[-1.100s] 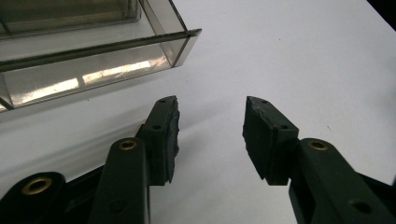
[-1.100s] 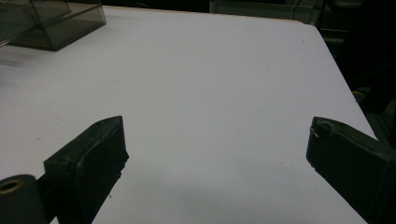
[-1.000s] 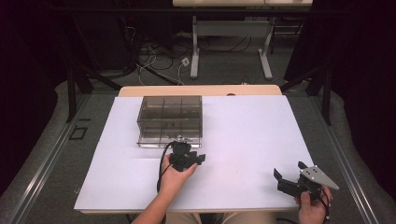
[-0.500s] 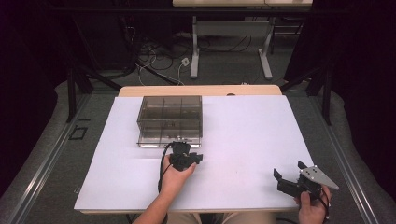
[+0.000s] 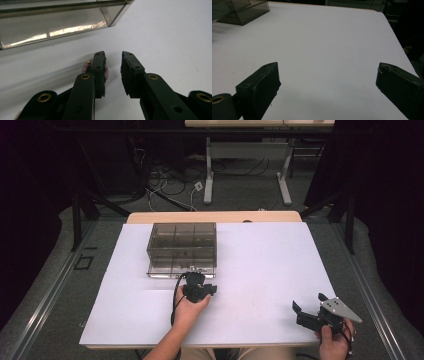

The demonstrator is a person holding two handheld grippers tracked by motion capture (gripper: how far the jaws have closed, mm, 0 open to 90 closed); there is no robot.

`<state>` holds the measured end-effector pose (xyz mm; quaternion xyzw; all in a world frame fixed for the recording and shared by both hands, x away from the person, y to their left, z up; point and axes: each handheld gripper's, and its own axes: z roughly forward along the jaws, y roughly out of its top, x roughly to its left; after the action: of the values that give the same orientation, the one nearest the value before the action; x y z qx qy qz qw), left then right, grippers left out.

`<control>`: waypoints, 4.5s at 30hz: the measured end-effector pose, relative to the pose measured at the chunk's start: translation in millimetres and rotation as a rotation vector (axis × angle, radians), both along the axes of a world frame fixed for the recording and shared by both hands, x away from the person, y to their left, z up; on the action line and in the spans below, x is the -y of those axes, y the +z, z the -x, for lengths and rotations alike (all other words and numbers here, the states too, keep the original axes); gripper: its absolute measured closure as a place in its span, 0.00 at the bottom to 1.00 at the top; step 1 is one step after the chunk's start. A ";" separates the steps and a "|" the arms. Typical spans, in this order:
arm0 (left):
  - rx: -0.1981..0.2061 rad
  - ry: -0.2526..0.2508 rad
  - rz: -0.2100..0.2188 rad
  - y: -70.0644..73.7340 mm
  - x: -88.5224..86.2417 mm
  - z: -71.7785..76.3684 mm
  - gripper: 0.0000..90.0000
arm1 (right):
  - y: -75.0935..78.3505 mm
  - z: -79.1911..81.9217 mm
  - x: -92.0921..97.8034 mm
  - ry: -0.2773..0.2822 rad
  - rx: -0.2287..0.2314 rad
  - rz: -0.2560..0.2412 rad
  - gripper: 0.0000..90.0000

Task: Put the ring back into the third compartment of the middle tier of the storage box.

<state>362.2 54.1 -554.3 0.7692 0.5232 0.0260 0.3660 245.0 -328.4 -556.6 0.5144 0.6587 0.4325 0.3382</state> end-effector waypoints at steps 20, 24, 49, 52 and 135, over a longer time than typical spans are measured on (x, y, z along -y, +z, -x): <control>0.030 -0.005 -0.059 -0.6 2.9 1.0 0.91 | -2.1 -2.0 -0.4 0.009 0.023 -0.005 0.05; 0.041 -0.007 -0.080 -0.3 4.6 2.3 0.92 | -1.9 -1.7 -0.2 0.002 0.017 -0.004 0.05; 0.066 -0.021 -0.108 0.3 5.1 3.5 0.97 | -2.5 -2.2 0.2 0.005 0.021 -0.003 0.06; 0.072 -0.023 -0.105 0.1 4.7 4.3 0.97 | -2.4 -2.1 0.1 0.005 0.021 -0.005 0.06; 0.180 -0.018 0.012 36.4 -24.6 25.2 0.97 | -4.4 -1.7 3.7 -0.026 0.022 -0.019 0.06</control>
<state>337.0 78.7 -517.9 0.7663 0.4813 0.0883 0.4163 246.6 -332.1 -561.0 0.5213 0.6442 0.4399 0.3461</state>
